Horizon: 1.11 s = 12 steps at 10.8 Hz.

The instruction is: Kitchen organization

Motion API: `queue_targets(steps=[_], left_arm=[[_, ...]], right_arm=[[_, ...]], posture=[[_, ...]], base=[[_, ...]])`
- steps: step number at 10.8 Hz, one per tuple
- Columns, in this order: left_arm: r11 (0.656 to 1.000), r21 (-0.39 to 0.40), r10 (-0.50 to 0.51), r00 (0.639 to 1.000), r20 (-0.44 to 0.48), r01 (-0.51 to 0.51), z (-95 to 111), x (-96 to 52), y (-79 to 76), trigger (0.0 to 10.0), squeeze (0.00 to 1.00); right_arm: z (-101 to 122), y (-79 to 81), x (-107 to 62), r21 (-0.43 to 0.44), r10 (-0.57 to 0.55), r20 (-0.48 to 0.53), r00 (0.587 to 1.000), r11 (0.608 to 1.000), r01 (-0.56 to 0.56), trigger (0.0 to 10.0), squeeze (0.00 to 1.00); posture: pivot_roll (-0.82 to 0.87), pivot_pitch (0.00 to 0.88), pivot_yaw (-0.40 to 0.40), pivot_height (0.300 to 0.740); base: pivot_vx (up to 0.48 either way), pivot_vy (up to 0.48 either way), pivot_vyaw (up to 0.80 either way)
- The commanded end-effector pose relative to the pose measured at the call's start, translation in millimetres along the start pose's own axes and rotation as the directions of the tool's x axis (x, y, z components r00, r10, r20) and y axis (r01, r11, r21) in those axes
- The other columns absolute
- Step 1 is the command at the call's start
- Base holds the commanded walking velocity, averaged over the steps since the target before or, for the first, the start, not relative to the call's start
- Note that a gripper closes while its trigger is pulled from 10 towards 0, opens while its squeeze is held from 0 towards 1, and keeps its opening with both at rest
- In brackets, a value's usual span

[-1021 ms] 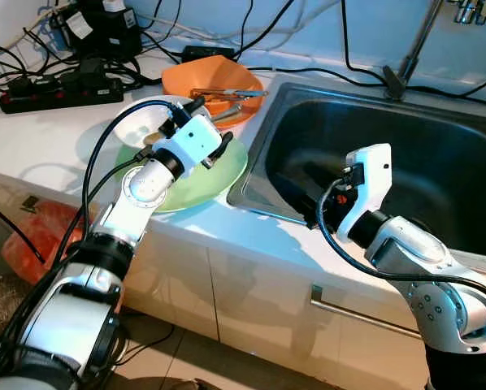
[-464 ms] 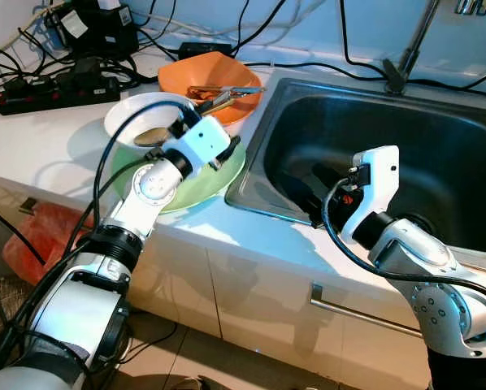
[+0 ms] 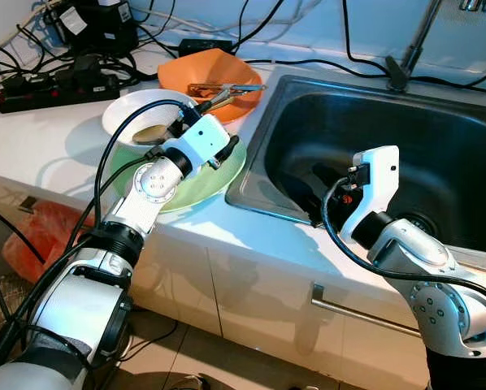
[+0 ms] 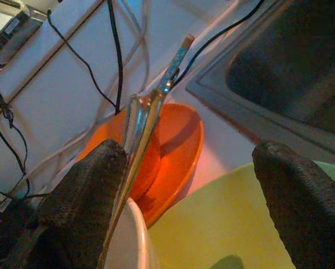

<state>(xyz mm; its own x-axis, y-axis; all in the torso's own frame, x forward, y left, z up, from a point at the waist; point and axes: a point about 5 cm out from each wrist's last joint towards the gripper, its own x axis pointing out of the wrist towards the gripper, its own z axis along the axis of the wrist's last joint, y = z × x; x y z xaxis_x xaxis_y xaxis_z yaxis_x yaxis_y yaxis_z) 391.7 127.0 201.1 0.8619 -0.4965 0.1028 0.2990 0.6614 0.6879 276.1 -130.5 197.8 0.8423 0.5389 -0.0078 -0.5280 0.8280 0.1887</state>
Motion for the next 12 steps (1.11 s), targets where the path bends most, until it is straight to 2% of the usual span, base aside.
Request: queue_targets(steps=[1, 3, 7, 9, 10, 12], left_arm=[[0.999, 0.009, 0.041, 0.998, 0.048, -0.041, 11, 3.7, 12.6, 10.0, 0.00], [0.998, -0.005, 0.070, 0.995, 0.069, -0.070, 16, 2.8, 18.0, 10.0, 0.00], [0.979, -0.101, 0.181, 0.983, 0.029, -0.177, 20, -4.5, 40.1, 10.0, 0.00], [0.971, -0.152, 0.172, 0.982, -0.080, -0.183, 5, -4.8, 43.1, 10.0, 0.00], [0.975, -0.159, 0.137, 0.983, -0.120, -0.155, 0, -3.5, 41.5, 10.0, 0.00], [0.977, -0.155, 0.120, 0.977, -0.176, -0.148, -2, -5.9, 49.2, 10.0, 0.00]], right_arm=[[1, 1.3, -0.8, -0.008, 0.002, 0.004, 1.000, 1.000, -0.002, 10.0, 0.00], [1, 0.3, 0.5, -0.008, 0.003, 0.004, 1.000, 1.000, -0.003, 10.0, 0.00], [2, -0.7, 3.3, -0.015, 0.012, 0.002, 1.000, 1.000, -0.012, 10.0, 0.00], [3, 0.6, 5.8, -0.016, 0.021, 0.009, 1.000, 1.000, -0.021, 10.0, 0.00], [3, 1.3, 6.0, -0.018, 0.024, 0.011, 1.000, 1.000, -0.024, 10.0, 0.00], [3, -0.4, 3.3, -0.019, 0.014, 0.010, 1.000, 1.000, -0.014, 10.0, 0.00]], posture=[[0.01, 0.096, 0.050, 0.740], [0.02, 0.092, 0.047, 0.740], [0.03, 0.083, 0.033, 0.740], [0.03, 0.080, 0.033, 0.740], [0.03, 0.078, 0.036, 0.740], [0.02, 0.081, 0.040, 0.740]], base=[[0.000, 0.000, 0.00], [0.000, 0.000, 0.00], [0.000, 0.000, 0.00], [0.000, 0.000, 0.00], [0.000, 0.000, 0.00], [0.000, 0.000, 0.00]])
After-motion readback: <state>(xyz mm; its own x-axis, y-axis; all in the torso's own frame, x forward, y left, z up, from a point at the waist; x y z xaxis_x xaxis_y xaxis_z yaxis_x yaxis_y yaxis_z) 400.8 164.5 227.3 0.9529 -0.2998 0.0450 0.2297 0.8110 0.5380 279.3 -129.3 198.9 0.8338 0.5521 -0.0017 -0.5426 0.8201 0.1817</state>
